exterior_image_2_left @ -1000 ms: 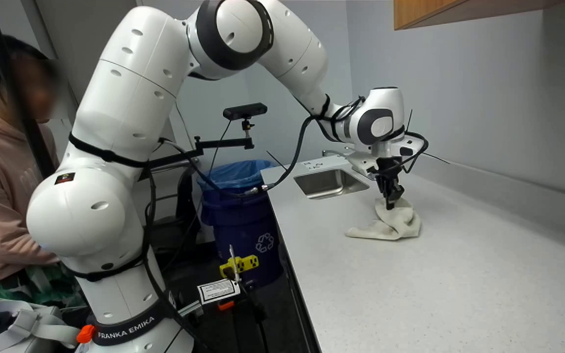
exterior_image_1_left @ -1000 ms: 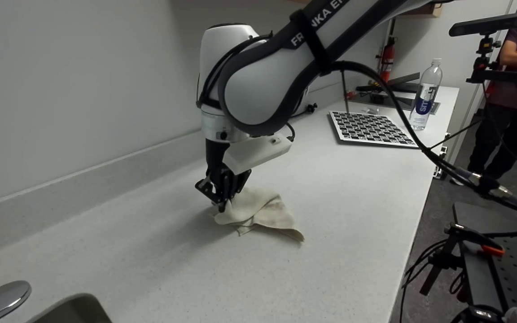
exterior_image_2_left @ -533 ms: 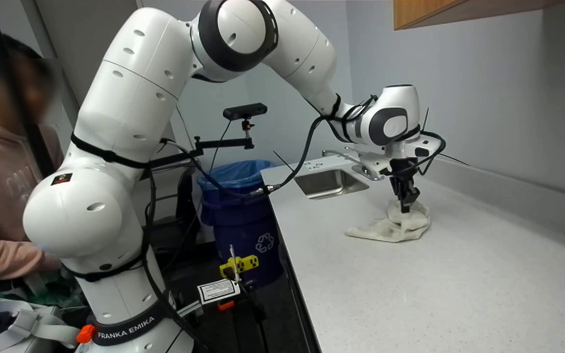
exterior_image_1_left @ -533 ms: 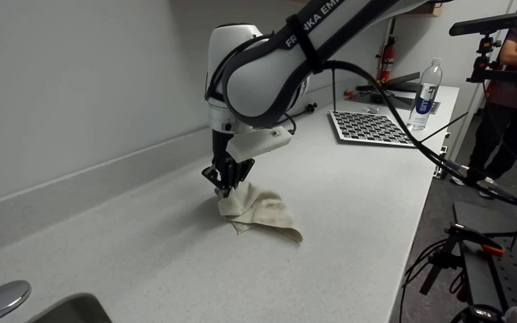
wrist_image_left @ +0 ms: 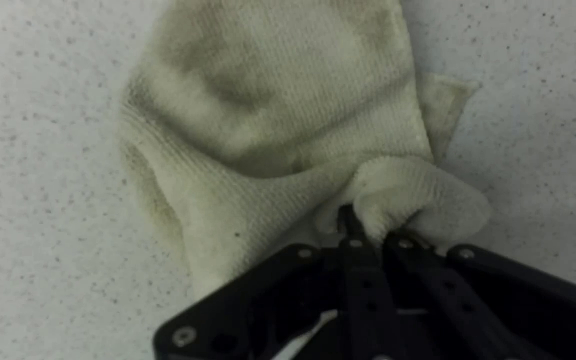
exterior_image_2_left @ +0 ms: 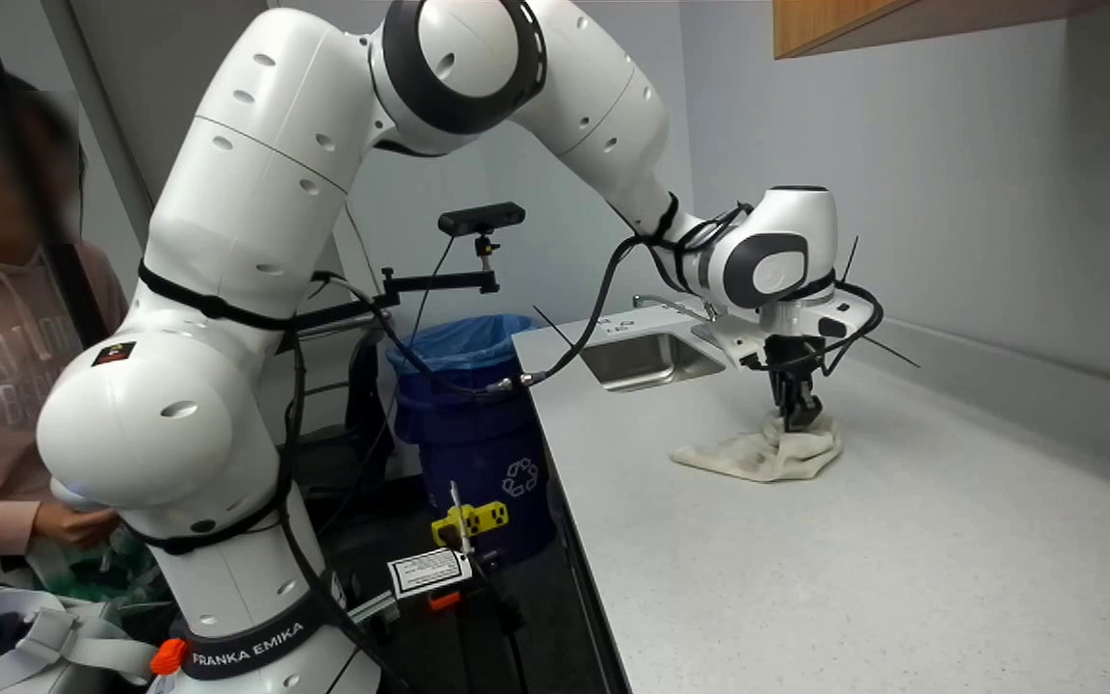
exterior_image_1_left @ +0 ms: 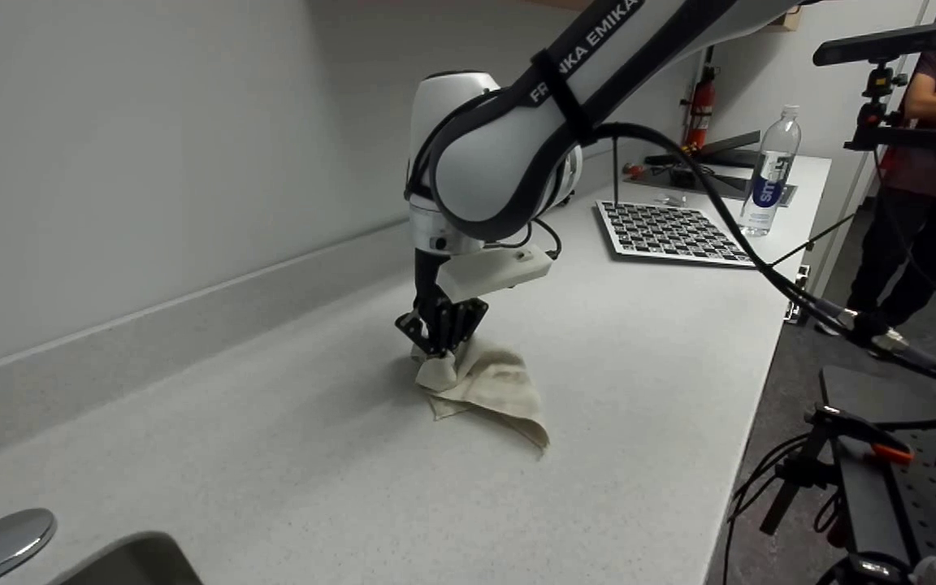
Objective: Use the towel to wipe the countertop
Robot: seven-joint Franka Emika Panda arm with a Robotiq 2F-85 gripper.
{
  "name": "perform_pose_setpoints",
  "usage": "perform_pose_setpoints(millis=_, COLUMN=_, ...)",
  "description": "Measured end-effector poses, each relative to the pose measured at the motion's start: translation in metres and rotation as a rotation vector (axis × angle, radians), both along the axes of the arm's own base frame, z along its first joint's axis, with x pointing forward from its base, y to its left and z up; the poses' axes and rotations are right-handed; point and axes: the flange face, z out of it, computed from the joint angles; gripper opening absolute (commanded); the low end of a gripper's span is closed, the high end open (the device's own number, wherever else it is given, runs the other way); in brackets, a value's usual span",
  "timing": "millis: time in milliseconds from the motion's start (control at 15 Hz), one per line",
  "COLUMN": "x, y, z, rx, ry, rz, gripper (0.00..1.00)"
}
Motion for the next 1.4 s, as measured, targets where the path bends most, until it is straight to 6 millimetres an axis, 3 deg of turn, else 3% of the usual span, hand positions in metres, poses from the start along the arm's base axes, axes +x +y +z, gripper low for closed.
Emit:
perform_pose_setpoints(millis=267, x=-0.019, y=-0.024, z=-0.002, rx=0.045, ry=-0.003, rz=-0.092, gripper=0.01)
perform_pose_setpoints(millis=867, x=-0.083, y=-0.117, z=-0.008, rx=0.183, ry=-0.024, rz=-0.471, gripper=0.01)
perform_pose_setpoints(millis=1400, x=-0.122, y=-0.153, z=-0.008, rx=0.176, ry=0.008, rz=-0.599, gripper=0.01)
